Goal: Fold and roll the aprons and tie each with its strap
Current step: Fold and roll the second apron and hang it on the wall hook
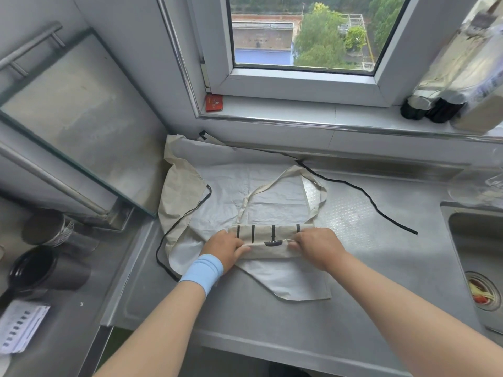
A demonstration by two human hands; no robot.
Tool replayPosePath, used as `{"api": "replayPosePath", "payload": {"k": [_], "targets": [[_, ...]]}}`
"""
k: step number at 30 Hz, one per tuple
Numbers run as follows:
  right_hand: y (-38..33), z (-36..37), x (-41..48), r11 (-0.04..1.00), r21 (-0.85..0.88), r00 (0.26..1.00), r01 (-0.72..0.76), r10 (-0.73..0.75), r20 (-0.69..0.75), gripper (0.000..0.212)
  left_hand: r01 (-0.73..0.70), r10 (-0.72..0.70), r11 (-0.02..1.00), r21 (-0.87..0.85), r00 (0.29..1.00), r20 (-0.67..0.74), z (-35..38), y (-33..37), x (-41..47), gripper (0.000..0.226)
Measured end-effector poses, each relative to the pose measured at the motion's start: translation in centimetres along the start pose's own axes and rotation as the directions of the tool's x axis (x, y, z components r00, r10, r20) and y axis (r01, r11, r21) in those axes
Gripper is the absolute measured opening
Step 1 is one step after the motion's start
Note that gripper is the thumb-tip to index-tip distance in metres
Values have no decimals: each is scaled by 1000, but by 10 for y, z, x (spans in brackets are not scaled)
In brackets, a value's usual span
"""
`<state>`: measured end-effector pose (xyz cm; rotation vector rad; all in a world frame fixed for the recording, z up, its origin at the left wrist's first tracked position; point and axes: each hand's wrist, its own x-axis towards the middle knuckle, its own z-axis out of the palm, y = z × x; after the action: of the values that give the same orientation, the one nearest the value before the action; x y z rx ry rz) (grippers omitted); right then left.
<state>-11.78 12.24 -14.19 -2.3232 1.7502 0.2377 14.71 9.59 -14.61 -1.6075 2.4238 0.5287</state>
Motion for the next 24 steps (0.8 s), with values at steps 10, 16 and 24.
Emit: {"api": "replayPosePath", "payload": {"k": [10,16,24], "targets": [[-6,1,19,979,-163,963,122,-157,-220,23,-15,50,987,158,974,-220,-1,20,18,10],[-24,9,12,960,-113,957,255,-267,-112,26,-147,222,936,318,951,-213,14,46,15,12],[-5,14,-2,994,-26,992,106,-108,-66,33,-126,138,987,105,983,-122,13,12,-3,39]]}}
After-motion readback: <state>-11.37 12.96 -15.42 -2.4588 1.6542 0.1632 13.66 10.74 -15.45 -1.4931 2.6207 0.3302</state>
